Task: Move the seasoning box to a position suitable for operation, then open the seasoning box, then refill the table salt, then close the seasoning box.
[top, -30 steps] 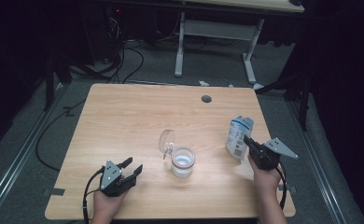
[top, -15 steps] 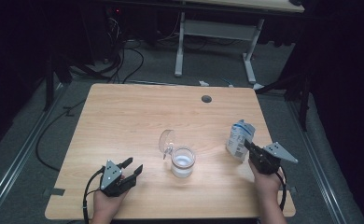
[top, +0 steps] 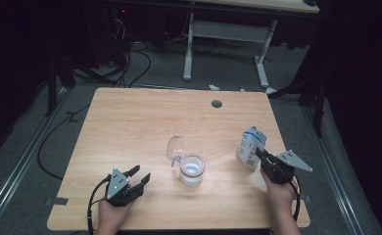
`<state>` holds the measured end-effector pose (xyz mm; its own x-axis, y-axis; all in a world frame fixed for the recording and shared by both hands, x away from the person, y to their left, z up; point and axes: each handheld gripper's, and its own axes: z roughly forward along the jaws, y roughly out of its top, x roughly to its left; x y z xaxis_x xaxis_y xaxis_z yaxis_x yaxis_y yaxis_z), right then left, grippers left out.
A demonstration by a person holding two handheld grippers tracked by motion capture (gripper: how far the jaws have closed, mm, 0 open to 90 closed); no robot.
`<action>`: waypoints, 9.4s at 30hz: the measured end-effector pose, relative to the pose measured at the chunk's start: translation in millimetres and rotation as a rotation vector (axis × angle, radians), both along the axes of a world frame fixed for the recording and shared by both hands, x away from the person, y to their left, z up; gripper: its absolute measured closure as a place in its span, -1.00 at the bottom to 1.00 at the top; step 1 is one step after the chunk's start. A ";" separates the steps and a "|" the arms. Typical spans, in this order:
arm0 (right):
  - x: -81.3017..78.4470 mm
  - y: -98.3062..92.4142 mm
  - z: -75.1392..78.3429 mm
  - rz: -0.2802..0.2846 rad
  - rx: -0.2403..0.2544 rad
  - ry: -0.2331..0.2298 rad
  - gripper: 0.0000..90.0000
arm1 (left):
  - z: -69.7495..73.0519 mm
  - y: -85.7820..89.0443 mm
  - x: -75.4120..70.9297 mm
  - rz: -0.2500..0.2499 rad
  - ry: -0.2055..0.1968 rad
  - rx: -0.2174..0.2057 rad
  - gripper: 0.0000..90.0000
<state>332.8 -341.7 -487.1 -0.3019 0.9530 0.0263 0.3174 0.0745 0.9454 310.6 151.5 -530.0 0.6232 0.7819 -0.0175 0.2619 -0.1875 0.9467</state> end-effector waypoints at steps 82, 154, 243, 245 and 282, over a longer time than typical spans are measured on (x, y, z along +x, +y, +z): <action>-49.0 48.4 -0.8 0.010 -0.124 0.037 0.24 | 2.9 -4.6 1.3 0.025 0.025 0.043 0.17; -35.9 133.8 -31.3 0.343 -0.182 0.125 0.99 | 27.0 -79.1 21.0 -0.004 0.155 0.017 1.00; -15.8 132.6 -17.6 0.303 -0.156 0.111 1.00 | 5.7 4.4 16.1 0.144 0.147 0.049 0.29; -9.2 135.4 -15.9 0.301 -0.148 0.110 1.00 | 5.8 4.8 15.6 0.144 0.148 0.050 0.29; -25.4 160.1 -12.9 0.391 -0.142 0.073 1.00 | 7.9 18.5 15.5 0.162 0.157 0.022 0.29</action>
